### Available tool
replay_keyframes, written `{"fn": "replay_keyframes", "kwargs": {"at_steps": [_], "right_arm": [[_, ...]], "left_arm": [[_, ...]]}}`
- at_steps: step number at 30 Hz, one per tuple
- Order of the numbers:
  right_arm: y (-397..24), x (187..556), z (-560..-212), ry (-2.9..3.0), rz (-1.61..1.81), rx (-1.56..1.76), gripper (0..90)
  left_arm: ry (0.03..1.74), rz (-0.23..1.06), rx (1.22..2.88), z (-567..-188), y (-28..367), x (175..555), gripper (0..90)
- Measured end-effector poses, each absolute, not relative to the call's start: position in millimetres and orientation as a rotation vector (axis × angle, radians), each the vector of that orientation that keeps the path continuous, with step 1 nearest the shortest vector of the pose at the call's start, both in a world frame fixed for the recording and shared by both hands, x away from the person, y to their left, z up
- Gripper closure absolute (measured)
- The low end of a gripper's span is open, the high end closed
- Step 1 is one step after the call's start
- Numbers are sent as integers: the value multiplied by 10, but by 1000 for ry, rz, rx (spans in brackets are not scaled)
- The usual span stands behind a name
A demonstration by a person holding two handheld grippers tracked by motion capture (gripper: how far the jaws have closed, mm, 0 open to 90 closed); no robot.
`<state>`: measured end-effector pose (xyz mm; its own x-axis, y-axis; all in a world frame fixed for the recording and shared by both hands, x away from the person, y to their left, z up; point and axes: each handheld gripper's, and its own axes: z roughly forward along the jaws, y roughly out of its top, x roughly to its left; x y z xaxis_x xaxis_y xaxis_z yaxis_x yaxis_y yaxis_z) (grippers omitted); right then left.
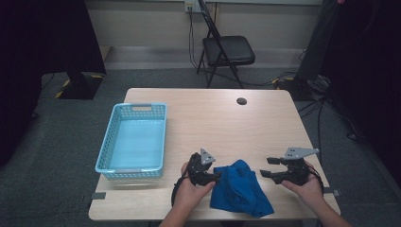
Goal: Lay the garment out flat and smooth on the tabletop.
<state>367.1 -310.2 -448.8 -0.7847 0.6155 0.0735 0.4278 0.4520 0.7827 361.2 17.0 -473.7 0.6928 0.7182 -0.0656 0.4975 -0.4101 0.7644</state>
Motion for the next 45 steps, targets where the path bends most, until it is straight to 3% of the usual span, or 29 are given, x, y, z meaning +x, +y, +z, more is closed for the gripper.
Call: {"fn": "replay_keyframes", "kwargs": {"at_steps": [17,36,45], "right_arm": [[-2850,3569,-4430,2621,1349,796,432],[-2636,3491,-4538,2733,1380,700,426],[-2604,3496,-4608,2774,1384,701,509]], "left_arm": [[893,319,2130,-4765,56,3564,362],[878,313,2151,-4821,2,3557,362],[874,309,2157,-4835,-12,3554,362]]}}
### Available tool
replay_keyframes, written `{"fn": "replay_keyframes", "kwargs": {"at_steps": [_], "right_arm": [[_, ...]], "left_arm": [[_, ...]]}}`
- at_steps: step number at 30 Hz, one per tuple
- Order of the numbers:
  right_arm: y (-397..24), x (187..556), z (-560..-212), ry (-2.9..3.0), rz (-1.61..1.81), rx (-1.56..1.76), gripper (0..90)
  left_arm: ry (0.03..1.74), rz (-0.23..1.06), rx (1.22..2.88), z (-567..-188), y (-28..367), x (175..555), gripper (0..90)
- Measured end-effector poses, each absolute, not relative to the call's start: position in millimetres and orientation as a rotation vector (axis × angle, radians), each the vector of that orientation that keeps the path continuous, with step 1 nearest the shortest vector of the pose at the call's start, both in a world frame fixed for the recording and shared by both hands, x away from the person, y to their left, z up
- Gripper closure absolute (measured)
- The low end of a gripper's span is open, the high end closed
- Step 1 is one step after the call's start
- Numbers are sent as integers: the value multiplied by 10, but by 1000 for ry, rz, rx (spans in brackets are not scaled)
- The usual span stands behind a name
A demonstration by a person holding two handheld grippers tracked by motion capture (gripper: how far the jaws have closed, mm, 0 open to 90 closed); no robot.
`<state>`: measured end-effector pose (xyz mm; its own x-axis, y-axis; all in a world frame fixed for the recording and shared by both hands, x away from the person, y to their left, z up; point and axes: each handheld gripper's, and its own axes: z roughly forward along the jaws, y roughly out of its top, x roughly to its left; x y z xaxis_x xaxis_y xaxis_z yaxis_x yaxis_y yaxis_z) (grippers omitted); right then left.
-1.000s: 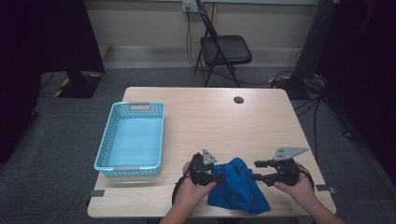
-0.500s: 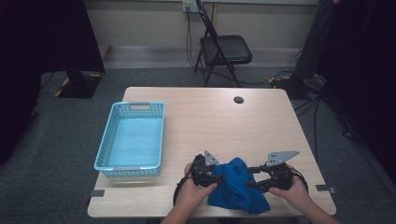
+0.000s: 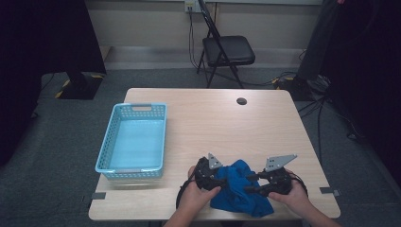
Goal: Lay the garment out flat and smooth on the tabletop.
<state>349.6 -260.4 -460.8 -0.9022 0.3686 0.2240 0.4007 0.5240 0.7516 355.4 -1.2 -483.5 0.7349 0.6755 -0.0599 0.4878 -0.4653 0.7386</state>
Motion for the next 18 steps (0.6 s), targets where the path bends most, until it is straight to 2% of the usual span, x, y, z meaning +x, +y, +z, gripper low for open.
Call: {"fn": "replay_keyframes", "kwargs": {"at_steps": [13,18], "right_arm": [[-2674,3494,-4557,-2707,-1362,-630,824],[-2740,3505,-4494,-2711,-1390,-632,861]], "left_arm": [[873,315,2173,-4871,-25,3559,362],[871,325,2182,-4877,-26,3560,362]]}}
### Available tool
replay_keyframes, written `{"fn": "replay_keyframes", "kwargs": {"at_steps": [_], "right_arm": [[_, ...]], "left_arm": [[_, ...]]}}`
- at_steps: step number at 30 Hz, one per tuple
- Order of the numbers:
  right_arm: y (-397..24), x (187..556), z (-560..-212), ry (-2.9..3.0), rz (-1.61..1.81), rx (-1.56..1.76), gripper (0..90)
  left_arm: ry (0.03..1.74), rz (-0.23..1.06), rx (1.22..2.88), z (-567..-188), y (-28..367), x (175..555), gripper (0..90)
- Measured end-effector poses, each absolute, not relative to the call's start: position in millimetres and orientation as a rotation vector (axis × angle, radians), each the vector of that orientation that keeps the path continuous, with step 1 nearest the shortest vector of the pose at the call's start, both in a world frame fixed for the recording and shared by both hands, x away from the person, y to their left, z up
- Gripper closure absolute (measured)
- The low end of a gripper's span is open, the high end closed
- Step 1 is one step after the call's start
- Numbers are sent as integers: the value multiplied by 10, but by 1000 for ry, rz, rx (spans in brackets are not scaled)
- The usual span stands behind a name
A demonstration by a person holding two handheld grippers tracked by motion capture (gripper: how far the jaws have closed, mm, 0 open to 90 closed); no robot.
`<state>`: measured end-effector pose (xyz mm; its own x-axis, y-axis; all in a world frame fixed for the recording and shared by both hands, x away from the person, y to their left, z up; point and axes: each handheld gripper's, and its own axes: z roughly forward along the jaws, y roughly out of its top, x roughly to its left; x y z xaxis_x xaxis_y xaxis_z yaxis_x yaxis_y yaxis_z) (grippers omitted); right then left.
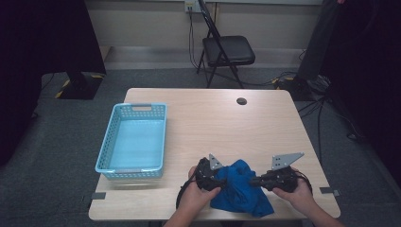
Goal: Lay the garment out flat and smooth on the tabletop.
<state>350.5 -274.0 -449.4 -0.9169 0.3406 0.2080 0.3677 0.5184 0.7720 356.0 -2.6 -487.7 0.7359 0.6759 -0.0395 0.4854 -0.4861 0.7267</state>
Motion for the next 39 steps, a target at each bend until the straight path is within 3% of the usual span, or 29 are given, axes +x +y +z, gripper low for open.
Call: {"fn": "replay_keyframes", "kwargs": {"at_steps": [16,39], "right_arm": [[-3313,3670,-4251,-2696,-1549,-872,870],[-3927,3886,-4339,-2716,-1501,-1321,868]], "left_arm": [[872,328,2183,-4873,-16,3563,362],[871,329,2185,-4874,-18,3561,362]]}}
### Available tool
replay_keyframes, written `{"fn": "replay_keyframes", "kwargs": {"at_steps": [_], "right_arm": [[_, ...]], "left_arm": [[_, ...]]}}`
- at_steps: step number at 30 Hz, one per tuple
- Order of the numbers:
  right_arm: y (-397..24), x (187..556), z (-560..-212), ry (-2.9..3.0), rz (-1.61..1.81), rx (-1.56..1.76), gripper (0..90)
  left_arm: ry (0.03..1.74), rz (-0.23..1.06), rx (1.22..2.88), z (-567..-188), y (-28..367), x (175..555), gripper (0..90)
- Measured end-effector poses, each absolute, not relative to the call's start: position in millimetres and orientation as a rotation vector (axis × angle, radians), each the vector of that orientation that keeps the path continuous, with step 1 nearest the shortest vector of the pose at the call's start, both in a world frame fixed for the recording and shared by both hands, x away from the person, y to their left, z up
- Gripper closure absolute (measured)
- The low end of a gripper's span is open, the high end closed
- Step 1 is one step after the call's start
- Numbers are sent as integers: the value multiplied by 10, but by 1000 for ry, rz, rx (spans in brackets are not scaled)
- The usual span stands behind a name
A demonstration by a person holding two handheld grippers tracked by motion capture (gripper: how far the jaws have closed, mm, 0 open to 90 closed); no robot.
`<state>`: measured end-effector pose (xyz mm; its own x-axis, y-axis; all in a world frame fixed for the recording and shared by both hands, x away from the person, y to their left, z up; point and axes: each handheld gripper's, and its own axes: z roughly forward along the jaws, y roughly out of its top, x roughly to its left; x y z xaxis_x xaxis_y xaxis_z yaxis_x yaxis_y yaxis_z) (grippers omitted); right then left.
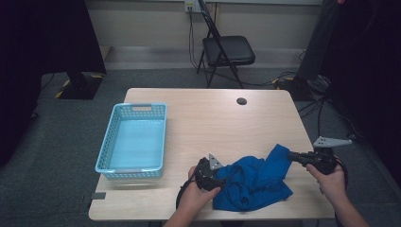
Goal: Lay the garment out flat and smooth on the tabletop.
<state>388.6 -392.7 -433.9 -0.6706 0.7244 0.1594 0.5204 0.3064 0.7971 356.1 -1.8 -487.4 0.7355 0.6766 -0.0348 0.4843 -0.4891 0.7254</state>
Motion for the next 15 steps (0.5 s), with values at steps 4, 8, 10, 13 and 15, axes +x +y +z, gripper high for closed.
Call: {"fn": "replay_keyframes", "kwargs": {"at_steps": [4,8,10,13,15], "right_arm": [[-4006,3932,-4408,2328,1273,1209,868],[-4058,3973,-4473,2333,1245,1253,866],[-4069,3990,-4513,2340,1227,1269,865],[-4074,4017,-4578,2354,1199,1289,862],[-4070,4035,-4613,2365,1168,1293,857]], "left_arm": [[873,328,2182,-4880,-21,3562,361],[874,326,2185,-4885,-27,3561,362],[874,326,2185,-4885,-26,3561,362],[875,328,2185,-4889,-23,3564,361],[874,328,2186,-4889,-22,3564,362]]}}
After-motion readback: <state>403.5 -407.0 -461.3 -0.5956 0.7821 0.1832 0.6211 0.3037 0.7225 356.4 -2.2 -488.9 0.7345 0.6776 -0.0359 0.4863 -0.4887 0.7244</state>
